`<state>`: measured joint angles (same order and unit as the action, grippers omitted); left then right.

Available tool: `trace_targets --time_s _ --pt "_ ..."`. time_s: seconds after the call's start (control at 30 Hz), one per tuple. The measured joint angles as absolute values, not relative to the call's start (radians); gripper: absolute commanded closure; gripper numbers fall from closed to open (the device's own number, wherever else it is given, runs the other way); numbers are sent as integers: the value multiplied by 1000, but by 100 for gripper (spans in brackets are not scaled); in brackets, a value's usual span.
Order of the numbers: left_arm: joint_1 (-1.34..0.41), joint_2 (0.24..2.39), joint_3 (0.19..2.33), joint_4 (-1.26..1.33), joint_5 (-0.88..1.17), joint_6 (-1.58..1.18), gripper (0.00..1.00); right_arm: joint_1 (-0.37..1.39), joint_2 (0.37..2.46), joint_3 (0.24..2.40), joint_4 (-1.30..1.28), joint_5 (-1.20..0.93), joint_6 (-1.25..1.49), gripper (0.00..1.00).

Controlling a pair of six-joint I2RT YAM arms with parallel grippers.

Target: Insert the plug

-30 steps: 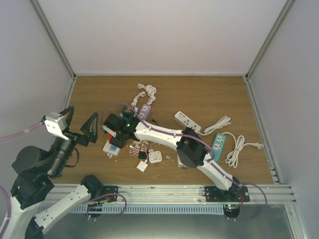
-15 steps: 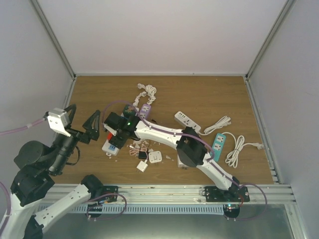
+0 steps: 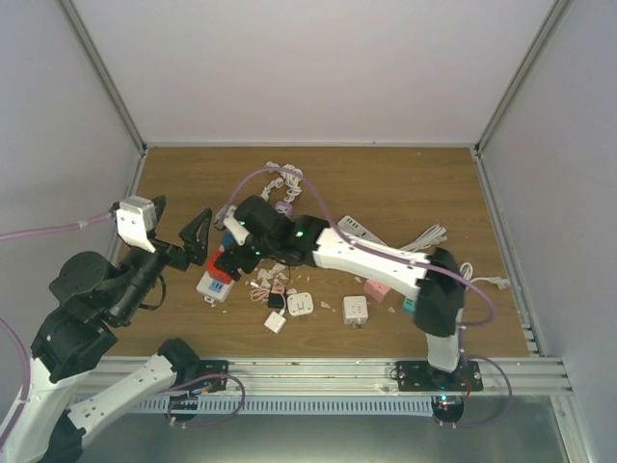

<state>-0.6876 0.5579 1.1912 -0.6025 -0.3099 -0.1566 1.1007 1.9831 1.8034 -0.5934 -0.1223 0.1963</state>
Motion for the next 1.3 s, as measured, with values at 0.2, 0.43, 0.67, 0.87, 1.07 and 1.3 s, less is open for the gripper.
trace_targets --time_s 0.2,0.43,0.67,0.87,1.07,1.3 --pt "-688 577 1191 -617 -289 -156 1 1037 1729 1518 -441 34 297 6" --pt "-688 599 1163 -610 -234 -163 1 931 1520 1203 -401 228 445 7" --pt "-688 649 1044 -574 -137 -195 1 836 1332 1010 -426 318 584 5" --pt "-688 662 920 -492 -44 -221 1 828 1242 846 -501 338 696 15" --pt "-688 738 884 -404 8 -244 2 836 1243 755 -601 293 801 25" --pt "-688 816 855 -342 23 -254 2 929 1272 741 -632 230 884 25"
